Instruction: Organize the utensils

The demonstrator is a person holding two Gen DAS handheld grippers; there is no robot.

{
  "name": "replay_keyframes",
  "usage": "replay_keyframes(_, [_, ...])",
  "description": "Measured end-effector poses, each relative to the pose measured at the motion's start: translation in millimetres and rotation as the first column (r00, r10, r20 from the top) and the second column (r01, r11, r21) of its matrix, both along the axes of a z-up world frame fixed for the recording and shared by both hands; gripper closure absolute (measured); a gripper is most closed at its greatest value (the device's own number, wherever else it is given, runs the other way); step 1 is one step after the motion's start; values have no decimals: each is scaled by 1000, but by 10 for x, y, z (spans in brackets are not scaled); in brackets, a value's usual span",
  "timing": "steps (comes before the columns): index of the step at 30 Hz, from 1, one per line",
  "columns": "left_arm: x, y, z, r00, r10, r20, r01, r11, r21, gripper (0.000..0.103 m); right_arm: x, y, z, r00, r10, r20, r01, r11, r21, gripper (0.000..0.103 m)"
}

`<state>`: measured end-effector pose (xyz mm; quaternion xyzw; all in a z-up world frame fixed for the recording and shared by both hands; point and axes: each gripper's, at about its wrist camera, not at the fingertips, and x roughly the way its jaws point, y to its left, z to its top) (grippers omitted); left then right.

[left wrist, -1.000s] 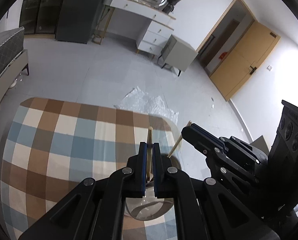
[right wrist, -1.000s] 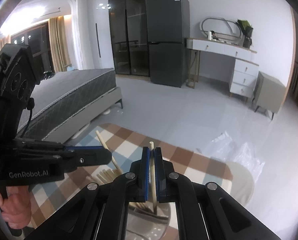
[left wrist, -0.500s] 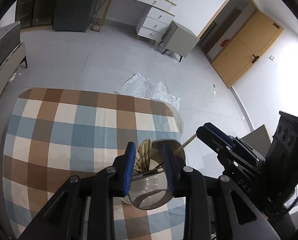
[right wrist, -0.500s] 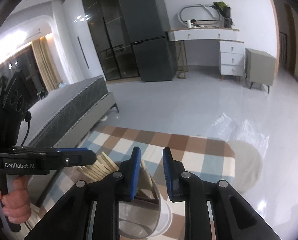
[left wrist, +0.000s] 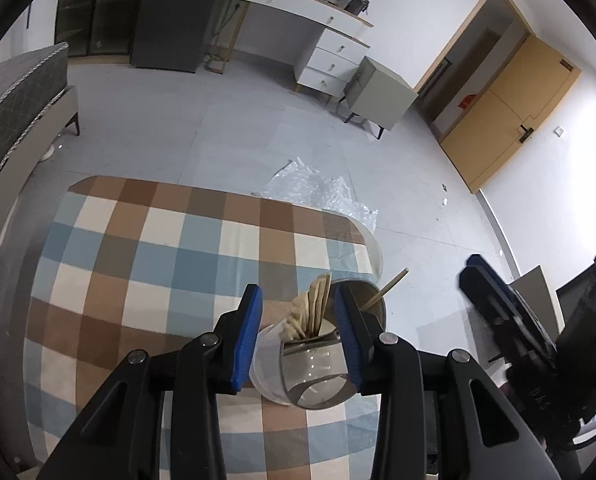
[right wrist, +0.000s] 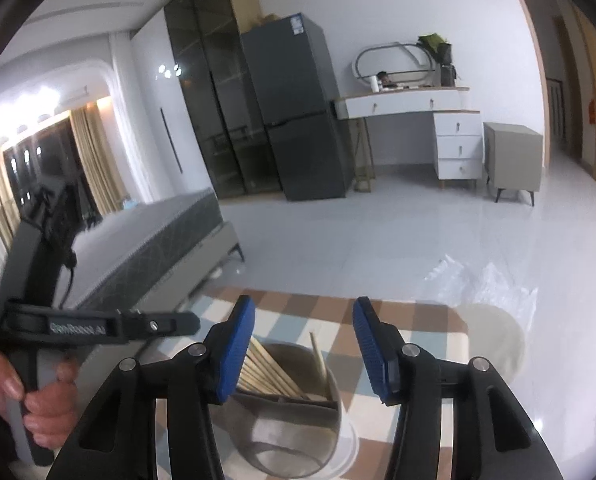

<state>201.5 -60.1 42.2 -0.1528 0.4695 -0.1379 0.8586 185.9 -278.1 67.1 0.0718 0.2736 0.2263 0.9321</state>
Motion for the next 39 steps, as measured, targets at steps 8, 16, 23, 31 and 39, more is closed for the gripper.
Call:
replay_keyframes(8, [-339,-11,193,994,35,102,-46,993,111,53,-325,-146,103,998,-58,18,57,997,53,31])
replay_keyframes(16, [-745,-28,440,967,65,246,-126,962,241,29,-779,-189,198,991,-122,48,116,987,108,17])
replay_keyframes(23, [-1054,52,532,939,93,330,-184,949,257,18,-1128,-133,248,985,-148,93,139,985,99,5])
replay_keyframes(31, [-1322,153,496,912,114,395,-235,933,271,17,-1574,13,269,965,-185,187,175,982,64,0])
replay_keyframes(39, [-1567,323,326,896,127,426,-258,928,267,16,-1916,119,125,942,-224,249,223,974,31,0])
